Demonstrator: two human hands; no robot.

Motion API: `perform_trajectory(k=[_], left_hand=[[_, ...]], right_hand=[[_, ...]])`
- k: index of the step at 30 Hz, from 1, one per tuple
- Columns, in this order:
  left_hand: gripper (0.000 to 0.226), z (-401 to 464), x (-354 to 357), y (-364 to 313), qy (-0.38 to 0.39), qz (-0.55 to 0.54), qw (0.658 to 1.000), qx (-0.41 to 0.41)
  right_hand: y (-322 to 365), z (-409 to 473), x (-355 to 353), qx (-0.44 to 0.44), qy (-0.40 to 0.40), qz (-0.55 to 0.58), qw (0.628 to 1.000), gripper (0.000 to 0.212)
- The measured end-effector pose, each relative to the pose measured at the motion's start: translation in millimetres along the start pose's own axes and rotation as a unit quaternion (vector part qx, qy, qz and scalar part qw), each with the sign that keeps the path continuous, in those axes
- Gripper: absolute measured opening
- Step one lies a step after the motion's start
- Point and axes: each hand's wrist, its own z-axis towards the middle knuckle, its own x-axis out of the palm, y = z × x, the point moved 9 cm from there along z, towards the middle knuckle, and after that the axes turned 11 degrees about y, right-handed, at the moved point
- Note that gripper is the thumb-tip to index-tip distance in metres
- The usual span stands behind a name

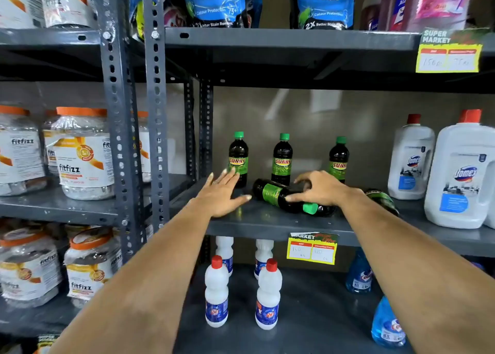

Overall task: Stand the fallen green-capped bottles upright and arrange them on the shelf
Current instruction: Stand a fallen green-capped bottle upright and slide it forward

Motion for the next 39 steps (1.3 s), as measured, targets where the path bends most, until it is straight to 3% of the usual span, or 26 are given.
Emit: perform_trajectory(k=[6, 12, 19, 26, 31, 36, 39], left_hand=[[0.104, -38.2, 33.6, 34.7, 0.119, -0.107, 0.984, -0.072], [0.128, -59.3, 33.5, 38.3, 0.121, 0.003, 0.992, -0.043], [0.140, -63.9, 32.0, 38.9, 0.073, 0.045, 0.995, -0.054], [0.140, -61.1, 33.2, 40.8, 0.078, 0.044, 0.995, -0.047], [0.143, -53.0, 39.3, 42.8, 0.164, 0.032, 0.985, -0.035], [0.140, -50.5, 44.5, 45.2, 0.158, 0.012, 0.987, -0.017], [0.137, -52.8, 44.3, 44.6, 0.146, 0.010, 0.989, -0.015]], right_hand=[[3.3, 7.1, 17.7, 0.008, 0.016, -0.069, 0.997, 0.087], [10.6, 10.4, 22.1, 0.015, 0.042, -0.128, 0.991, 0.091], [13.1, 2.6, 11.2, -0.009, -0.020, 0.006, 1.000, 0.071], [34.6, 10.2, -17.4, -0.010, -0.118, 0.130, 0.984, 0.089], [62.7, 23.5, -32.7, -0.028, -0.181, 0.219, 0.958, 0.054], [81.0, 46.3, -21.1, -0.026, -0.174, 0.259, 0.950, 0.044], [88.6, 57.1, -9.1, -0.022, -0.176, 0.282, 0.943, 0.048]])
